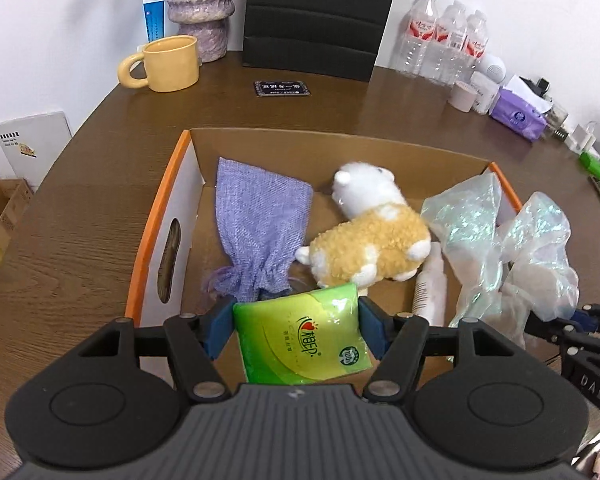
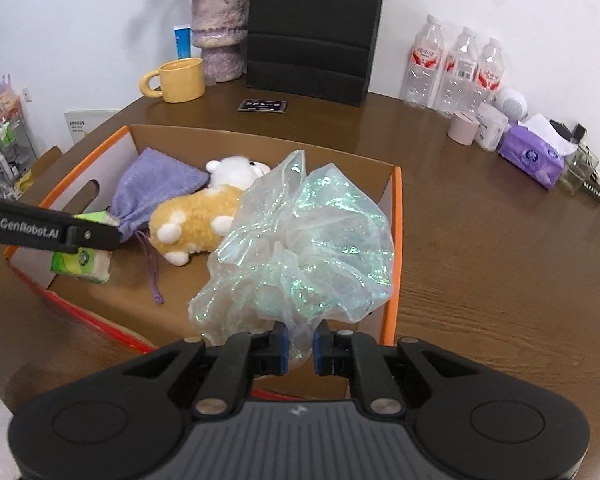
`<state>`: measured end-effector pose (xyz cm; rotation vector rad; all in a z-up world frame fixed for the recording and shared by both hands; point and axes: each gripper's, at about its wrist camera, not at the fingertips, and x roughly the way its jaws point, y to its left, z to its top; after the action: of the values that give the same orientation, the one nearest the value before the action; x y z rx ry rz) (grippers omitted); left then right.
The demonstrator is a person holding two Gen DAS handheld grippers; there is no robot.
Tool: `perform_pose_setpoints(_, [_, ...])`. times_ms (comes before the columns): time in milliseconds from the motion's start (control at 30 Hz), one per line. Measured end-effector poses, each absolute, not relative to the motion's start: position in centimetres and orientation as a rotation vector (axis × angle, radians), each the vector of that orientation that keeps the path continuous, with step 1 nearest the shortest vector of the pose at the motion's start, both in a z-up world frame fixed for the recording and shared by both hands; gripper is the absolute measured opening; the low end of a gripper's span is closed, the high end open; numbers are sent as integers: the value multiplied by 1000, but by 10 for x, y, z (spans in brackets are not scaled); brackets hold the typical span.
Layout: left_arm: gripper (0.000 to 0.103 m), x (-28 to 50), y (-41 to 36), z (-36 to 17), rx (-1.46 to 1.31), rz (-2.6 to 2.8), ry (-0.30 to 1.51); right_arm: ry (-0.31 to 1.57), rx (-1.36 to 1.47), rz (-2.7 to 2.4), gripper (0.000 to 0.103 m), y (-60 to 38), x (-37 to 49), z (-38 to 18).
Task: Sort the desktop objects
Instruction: 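Lower the tissue pack and plastic bag into the box with both tools, then open both tools to release the tissue pack and plastic bag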
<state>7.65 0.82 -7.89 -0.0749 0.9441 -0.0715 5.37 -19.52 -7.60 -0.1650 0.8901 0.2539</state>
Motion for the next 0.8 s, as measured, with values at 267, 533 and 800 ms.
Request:
perform_pose_setpoints(267, [81,71,3,-84,-80,-88,939,892,-118,276,53,-201,54,-80])
perform_pose_setpoints(533, [103,22,8,-61,-127,-117,785,687,-84,295,93,-204,4,-59])
perform_pose_setpoints(800, [103,-35,9,-62,-123,-114,684,615,-85,321,100,-190,-59,-65])
